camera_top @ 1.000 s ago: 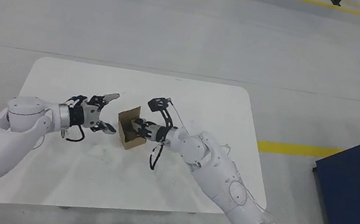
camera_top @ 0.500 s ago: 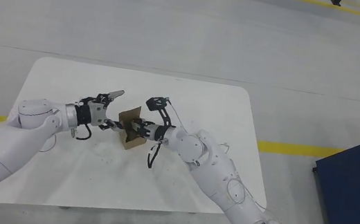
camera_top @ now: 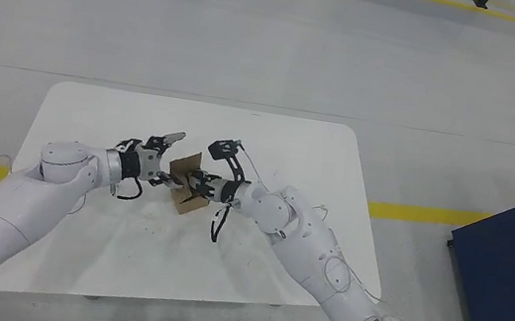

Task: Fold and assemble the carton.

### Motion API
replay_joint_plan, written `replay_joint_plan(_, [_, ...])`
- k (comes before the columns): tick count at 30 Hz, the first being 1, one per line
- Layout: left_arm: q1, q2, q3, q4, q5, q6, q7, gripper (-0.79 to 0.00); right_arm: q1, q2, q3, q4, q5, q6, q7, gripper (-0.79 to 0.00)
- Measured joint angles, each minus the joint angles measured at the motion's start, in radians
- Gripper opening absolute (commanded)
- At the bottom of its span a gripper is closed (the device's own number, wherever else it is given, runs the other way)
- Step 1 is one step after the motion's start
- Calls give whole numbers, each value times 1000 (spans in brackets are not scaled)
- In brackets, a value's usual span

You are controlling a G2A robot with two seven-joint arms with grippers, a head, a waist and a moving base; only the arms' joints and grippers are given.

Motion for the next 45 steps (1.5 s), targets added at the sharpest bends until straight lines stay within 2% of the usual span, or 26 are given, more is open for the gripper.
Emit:
replay_joint_plan(6, [-9, -10, 10, 0, 62, -8, 43, 0, -1, 0, 4, 1, 0, -3, 3, -785])
replay_joint_plan(12, [-3, -12, 8, -18, 106, -34, 24, 0, -7, 2, 13, -2, 7, -18, 4, -785])
replay_joint_plan(17, [9, -7, 0, -46, 165, -56, -13, 0, -22, 7, 29, -9, 17, -60, 1, -785])
replay_joint_plan(24, [34, 0, -17, -77, 196, -42, -38, 0, -30, 9, 38, -16, 18, -66, 2, -785])
replay_joint_plan(30, [59, 8, -44, -109, 232, -49, -15, 0, -50, 15, 53, -26, 22, -106, -14, -785])
replay_joint_plan(33, [70, 10, -50, -129, 260, -41, 7, 0, -75, 23, 76, -34, 34, -162, -17, -785])
replay_joint_plan(37, [84, 11, -57, -152, 277, -34, 19, 0, -116, 45, 134, -41, 86, -297, 41, -785])
replay_joint_plan(40, [91, 12, -65, -167, 283, -31, 18, 0, -118, 59, 154, -40, 97, -360, 146, -785])
replay_joint_plan(42, [97, 14, -74, -179, 285, -30, 15, 0, -103, 65, 159, -39, 81, -329, 221, -785])
replay_joint_plan(45, [107, 17, -84, -195, 288, -27, 9, 0, -90, 62, 144, -52, 45, -233, 227, -785])
